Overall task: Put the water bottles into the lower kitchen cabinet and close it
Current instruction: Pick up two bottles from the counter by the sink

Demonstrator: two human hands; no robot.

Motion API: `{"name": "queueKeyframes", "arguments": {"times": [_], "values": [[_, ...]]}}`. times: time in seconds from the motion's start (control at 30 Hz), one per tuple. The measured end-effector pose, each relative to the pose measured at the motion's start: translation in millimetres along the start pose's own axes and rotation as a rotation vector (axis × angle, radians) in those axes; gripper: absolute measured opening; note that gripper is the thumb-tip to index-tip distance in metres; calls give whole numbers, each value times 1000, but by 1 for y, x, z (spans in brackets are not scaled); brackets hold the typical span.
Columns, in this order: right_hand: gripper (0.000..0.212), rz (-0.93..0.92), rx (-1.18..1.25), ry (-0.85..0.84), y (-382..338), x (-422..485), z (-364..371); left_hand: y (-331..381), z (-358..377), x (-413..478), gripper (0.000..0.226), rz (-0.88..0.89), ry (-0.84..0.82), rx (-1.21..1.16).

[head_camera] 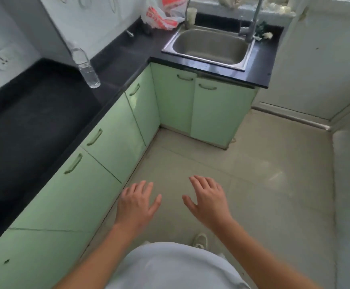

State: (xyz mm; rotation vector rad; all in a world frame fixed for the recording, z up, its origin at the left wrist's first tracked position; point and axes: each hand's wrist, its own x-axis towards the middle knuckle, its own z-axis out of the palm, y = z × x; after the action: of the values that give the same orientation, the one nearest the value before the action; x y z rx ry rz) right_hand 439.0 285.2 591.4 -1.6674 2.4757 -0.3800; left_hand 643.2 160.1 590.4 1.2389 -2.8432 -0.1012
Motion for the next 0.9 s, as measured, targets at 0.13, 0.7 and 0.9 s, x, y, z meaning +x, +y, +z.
{"name": "queueKeyframes", "arguments": {"times": [0.13, 0.7, 0.9], "values": [[66, -244, -2, -74, -25, 85, -5, -32, -19, 10, 60, -229, 60, 0], [65, -361, -13, -6, -85, 310, -6, -157, -32, 194, 61, -336, 91, -37], [67, -286, -51, -65, -50, 366, -4, -160, -35, 277, 59, -252, 102, -59]]}}
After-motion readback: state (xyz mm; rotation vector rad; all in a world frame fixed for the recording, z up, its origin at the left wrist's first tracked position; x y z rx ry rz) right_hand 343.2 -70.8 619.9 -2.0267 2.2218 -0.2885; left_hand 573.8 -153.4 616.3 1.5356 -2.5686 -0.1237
